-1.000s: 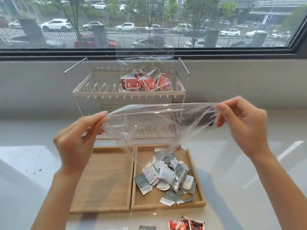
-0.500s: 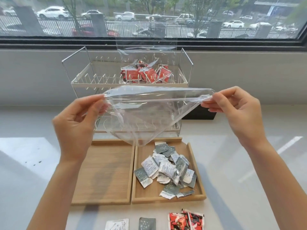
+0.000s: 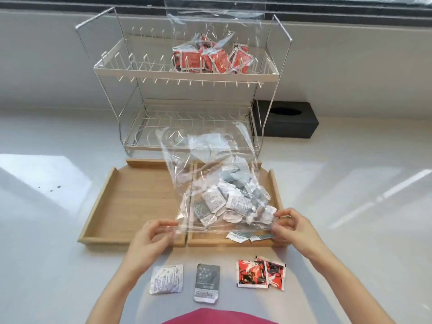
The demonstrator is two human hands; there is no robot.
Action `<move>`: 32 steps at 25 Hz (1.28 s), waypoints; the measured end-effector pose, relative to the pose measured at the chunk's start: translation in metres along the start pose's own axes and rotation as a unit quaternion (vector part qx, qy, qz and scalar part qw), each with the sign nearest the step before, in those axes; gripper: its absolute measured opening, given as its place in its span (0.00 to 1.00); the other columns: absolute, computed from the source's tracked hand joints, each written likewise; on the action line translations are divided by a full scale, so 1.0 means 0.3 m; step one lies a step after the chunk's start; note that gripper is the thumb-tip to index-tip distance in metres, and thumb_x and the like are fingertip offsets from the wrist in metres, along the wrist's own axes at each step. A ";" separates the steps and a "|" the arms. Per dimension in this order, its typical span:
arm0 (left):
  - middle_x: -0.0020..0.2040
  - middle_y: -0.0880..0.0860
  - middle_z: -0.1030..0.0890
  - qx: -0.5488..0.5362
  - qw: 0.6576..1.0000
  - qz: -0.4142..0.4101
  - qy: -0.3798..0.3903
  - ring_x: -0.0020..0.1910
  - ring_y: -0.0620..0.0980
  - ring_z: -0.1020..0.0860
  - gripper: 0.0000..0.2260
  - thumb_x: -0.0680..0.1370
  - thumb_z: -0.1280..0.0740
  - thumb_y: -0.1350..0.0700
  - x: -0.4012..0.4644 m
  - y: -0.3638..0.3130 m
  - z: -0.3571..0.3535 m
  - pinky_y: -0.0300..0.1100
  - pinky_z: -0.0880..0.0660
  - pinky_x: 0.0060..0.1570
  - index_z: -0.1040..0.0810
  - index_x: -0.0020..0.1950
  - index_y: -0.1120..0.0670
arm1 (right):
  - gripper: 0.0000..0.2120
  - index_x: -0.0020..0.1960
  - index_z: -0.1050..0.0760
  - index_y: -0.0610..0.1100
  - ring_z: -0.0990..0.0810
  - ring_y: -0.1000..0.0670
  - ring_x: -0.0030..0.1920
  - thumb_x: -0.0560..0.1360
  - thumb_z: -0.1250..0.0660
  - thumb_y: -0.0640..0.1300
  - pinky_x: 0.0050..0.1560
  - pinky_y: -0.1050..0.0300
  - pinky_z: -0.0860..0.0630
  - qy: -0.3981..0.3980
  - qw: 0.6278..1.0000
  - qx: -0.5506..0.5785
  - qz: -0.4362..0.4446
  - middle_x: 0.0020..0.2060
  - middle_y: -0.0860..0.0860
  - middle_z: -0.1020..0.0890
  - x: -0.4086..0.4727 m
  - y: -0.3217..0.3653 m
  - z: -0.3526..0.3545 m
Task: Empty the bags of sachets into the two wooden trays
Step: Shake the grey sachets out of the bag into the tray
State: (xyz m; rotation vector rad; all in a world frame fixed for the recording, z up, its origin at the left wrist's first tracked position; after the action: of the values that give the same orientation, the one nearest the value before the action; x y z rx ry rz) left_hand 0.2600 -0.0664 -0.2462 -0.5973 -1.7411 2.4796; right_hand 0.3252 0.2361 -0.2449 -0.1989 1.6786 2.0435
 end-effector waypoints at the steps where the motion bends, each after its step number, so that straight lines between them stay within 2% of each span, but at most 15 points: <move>1: 0.54 0.54 0.22 -0.001 1.000 0.022 0.015 0.52 0.47 0.23 0.08 0.70 0.32 0.61 -0.001 0.016 0.003 0.40 0.27 0.52 0.23 0.46 0.50 | 0.11 0.53 0.29 0.38 0.22 0.60 0.28 0.72 0.34 0.31 0.31 0.72 0.27 0.014 1.000 -0.011 -0.007 0.36 0.47 0.22 -0.003 -0.001 -0.001; 4: 0.52 0.48 0.21 -0.033 0.999 0.042 -0.002 0.53 0.52 0.25 0.02 0.71 0.38 0.60 0.018 0.017 0.023 0.46 0.30 0.54 0.28 0.42 0.54 | 0.20 0.61 0.32 0.45 0.23 0.57 0.39 0.71 0.31 0.37 0.36 0.74 0.27 0.064 0.994 -0.086 0.004 0.44 0.50 0.23 -0.011 0.042 0.012; 6: 0.55 0.52 0.22 -0.049 0.996 0.043 -0.053 0.58 0.53 0.26 0.04 0.74 0.38 0.63 0.055 0.006 0.041 0.49 0.32 0.60 0.29 0.42 0.54 | 0.23 0.64 0.34 0.49 0.23 0.58 0.47 0.71 0.32 0.44 0.43 0.75 0.27 0.055 0.991 -0.121 0.024 0.51 0.50 0.24 -0.004 0.088 0.030; 8: 0.58 0.55 0.25 -0.059 0.991 0.060 -0.104 0.61 0.53 0.27 0.04 0.77 0.40 0.60 0.097 -0.020 0.048 0.51 0.34 0.64 0.27 0.49 0.53 | 0.25 0.67 0.35 0.49 0.23 0.55 0.55 0.72 0.35 0.53 0.56 0.67 0.28 0.021 0.994 -0.104 0.036 0.57 0.51 0.24 0.030 0.127 0.045; 10: 0.61 0.56 0.26 -0.053 0.989 0.072 -0.121 0.61 0.51 0.28 0.12 0.78 0.42 0.55 0.145 -0.055 0.042 0.51 0.34 0.66 0.29 0.59 0.56 | 0.29 0.68 0.36 0.46 0.24 0.51 0.59 0.72 0.39 0.59 0.65 0.55 0.31 -0.007 0.999 -0.047 0.017 0.62 0.49 0.25 0.086 0.168 0.042; 12: 0.62 0.56 0.26 -0.042 0.989 0.089 -0.109 0.61 0.51 0.28 0.19 0.79 0.45 0.50 0.201 -0.094 0.028 0.48 0.34 0.65 0.32 0.65 0.60 | 0.30 0.69 0.37 0.40 0.25 0.47 0.61 0.75 0.43 0.58 0.65 0.54 0.31 -0.013 1.000 0.013 -0.019 0.64 0.43 0.27 0.157 0.205 0.023; 14: 0.57 0.55 0.26 -0.051 0.986 0.132 -0.084 0.57 0.52 0.27 0.22 0.79 0.47 0.47 0.257 -0.135 0.009 0.44 0.32 0.56 0.32 0.64 0.63 | 0.26 0.69 0.38 0.35 0.27 0.43 0.63 0.79 0.48 0.53 0.61 0.56 0.31 -0.003 0.997 0.045 -0.064 0.63 0.39 0.27 0.224 0.238 -0.009; 16: 0.47 0.53 0.25 -0.049 0.983 0.164 -0.058 0.45 0.49 0.26 0.21 0.79 0.49 0.46 0.305 -0.172 -0.011 0.39 0.30 0.43 0.26 0.53 0.60 | 0.23 0.66 0.35 0.35 0.24 0.44 0.57 0.80 0.48 0.51 0.54 0.59 0.30 -0.007 0.995 0.039 -0.092 0.56 0.41 0.25 0.276 0.254 -0.037; 18: 0.36 0.50 0.27 -0.039 0.984 0.166 -0.056 0.34 0.45 0.30 0.18 0.79 0.48 0.47 0.336 -0.190 -0.024 0.31 0.31 0.29 0.27 0.39 0.56 | 0.15 0.56 0.28 0.41 0.25 0.51 0.40 0.79 0.46 0.50 0.40 0.65 0.29 -0.011 0.995 0.011 -0.096 0.42 0.47 0.25 0.308 0.248 -0.048; 19: 0.35 0.50 0.26 -0.031 0.985 0.157 -0.058 0.33 0.44 0.29 0.17 0.79 0.47 0.48 0.352 -0.185 -0.025 0.31 0.31 0.29 0.27 0.39 0.56 | 0.12 0.50 0.27 0.43 0.28 0.53 0.34 0.79 0.45 0.49 0.34 0.65 0.31 -0.012 0.996 -0.003 -0.090 0.37 0.49 0.27 0.321 0.244 -0.054; 20: 0.36 0.49 0.25 -0.023 0.987 0.150 -0.059 0.34 0.43 0.28 0.14 0.79 0.45 0.50 0.366 -0.178 -0.026 0.32 0.30 0.31 0.27 0.42 0.57 | 0.10 0.46 0.26 0.44 0.30 0.54 0.32 0.79 0.44 0.47 0.33 0.65 0.32 -0.015 0.996 -0.012 -0.082 0.34 0.50 0.27 0.335 0.235 -0.055; 23: 0.39 0.50 0.23 -0.050 0.984 0.149 -0.087 0.35 0.42 0.26 0.08 0.79 0.43 0.57 0.388 -0.150 -0.024 0.35 0.31 0.32 0.25 0.48 0.58 | 0.09 0.42 0.24 0.42 0.26 0.56 0.28 0.77 0.40 0.42 0.28 0.68 0.31 -0.043 0.998 0.009 -0.050 0.32 0.49 0.25 0.340 0.224 -0.049; 26: 0.37 0.52 0.23 -0.098 0.973 0.161 -0.135 0.34 0.44 0.26 0.10 0.79 0.45 0.61 0.389 -0.130 -0.006 0.33 0.29 0.29 0.27 0.42 0.58 | 0.07 0.45 0.25 0.37 0.23 0.62 0.22 0.77 0.39 0.40 0.24 0.72 0.30 -0.071 0.997 0.036 -0.015 0.32 0.48 0.26 0.323 0.230 -0.026; 29: 0.37 0.55 0.23 -0.128 0.967 0.156 -0.154 0.35 0.46 0.26 0.13 0.79 0.49 0.62 0.381 -0.130 0.011 0.35 0.28 0.32 0.28 0.40 0.61 | 0.05 0.44 0.25 0.40 0.26 0.63 0.21 0.76 0.38 0.40 0.24 0.73 0.32 -0.094 0.995 0.010 0.030 0.30 0.49 0.26 0.302 0.239 -0.008; 32: 0.35 0.56 0.24 -0.133 0.966 0.141 -0.168 0.32 0.45 0.26 0.14 0.78 0.52 0.65 0.363 -0.155 0.006 0.30 0.30 0.23 0.29 0.40 0.62 | 0.05 0.45 0.25 0.40 0.28 0.61 0.22 0.76 0.38 0.40 0.24 0.73 0.33 -0.107 0.992 0.006 0.059 0.30 0.50 0.26 0.275 0.255 -0.015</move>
State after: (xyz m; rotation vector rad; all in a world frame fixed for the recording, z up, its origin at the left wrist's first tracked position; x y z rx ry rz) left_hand 0.1507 -0.0228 -0.2337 -0.4922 -2.2881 2.6838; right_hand 0.2179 0.2444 -0.2119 0.1235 1.6032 2.0563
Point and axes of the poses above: each hand's wrist, its own x-axis towards the middle knuckle, its own z-axis out of the back of the hand, y = z × x, the point moved 1 cm from there along x, towards the middle knuckle
